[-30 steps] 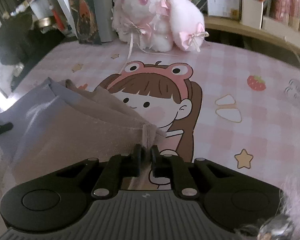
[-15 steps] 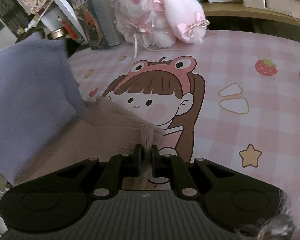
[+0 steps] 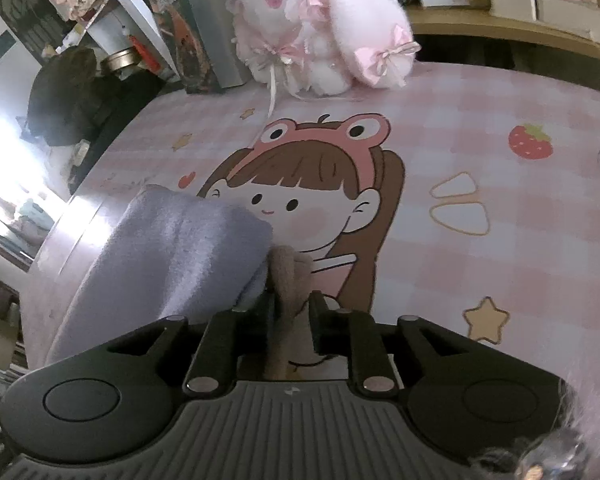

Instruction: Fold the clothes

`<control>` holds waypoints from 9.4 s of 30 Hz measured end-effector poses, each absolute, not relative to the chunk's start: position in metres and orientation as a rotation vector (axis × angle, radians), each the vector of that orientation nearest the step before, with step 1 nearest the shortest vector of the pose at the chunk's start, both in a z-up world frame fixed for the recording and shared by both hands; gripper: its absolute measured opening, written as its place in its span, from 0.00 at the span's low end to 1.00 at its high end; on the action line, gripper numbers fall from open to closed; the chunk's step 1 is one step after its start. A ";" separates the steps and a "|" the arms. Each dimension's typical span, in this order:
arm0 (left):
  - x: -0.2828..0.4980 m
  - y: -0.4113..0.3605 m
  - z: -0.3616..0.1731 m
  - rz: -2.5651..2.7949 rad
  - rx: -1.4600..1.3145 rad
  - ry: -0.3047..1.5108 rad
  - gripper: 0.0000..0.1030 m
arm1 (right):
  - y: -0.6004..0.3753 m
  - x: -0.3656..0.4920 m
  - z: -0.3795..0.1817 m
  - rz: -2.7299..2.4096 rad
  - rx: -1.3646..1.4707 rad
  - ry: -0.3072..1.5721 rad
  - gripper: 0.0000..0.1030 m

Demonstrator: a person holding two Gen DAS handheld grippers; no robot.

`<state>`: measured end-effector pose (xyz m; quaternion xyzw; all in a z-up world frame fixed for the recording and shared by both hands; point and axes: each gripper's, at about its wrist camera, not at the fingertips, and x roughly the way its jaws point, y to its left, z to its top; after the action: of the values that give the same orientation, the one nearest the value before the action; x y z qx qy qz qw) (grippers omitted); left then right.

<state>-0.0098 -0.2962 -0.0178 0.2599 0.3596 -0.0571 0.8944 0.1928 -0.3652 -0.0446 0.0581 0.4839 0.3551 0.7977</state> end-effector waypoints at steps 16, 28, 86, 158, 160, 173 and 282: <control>-0.031 -0.171 0.045 0.068 -0.323 0.621 0.35 | -0.394 0.157 -0.022 0.828 0.293 1.086 0.64; -0.019 -0.194 -0.005 0.012 -0.194 0.765 0.41 | -0.382 0.133 -0.026 0.895 0.353 1.157 0.17; -0.050 -0.193 0.015 0.012 -0.133 0.789 0.62 | -0.418 0.049 -0.006 0.706 0.091 0.942 0.58; 0.039 -0.053 -0.039 -0.124 -0.790 0.953 0.73 | -0.378 0.098 -0.036 0.459 0.468 1.125 0.68; 0.043 -0.053 -0.043 -0.119 -0.817 0.966 0.55 | -0.373 0.101 -0.037 0.484 0.465 1.130 0.56; 0.054 -0.071 -0.022 -0.084 -0.585 0.985 0.48 | -0.354 0.088 -0.014 0.637 0.282 0.969 0.23; 0.055 0.104 0.015 -0.425 -0.598 0.906 0.38 | -0.184 0.023 0.023 0.421 0.392 0.848 0.25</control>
<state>0.0552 0.1044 0.0153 -0.2822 0.4278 -0.2005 0.8350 0.0230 -0.1845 0.0235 0.1875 0.4058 0.2012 0.8716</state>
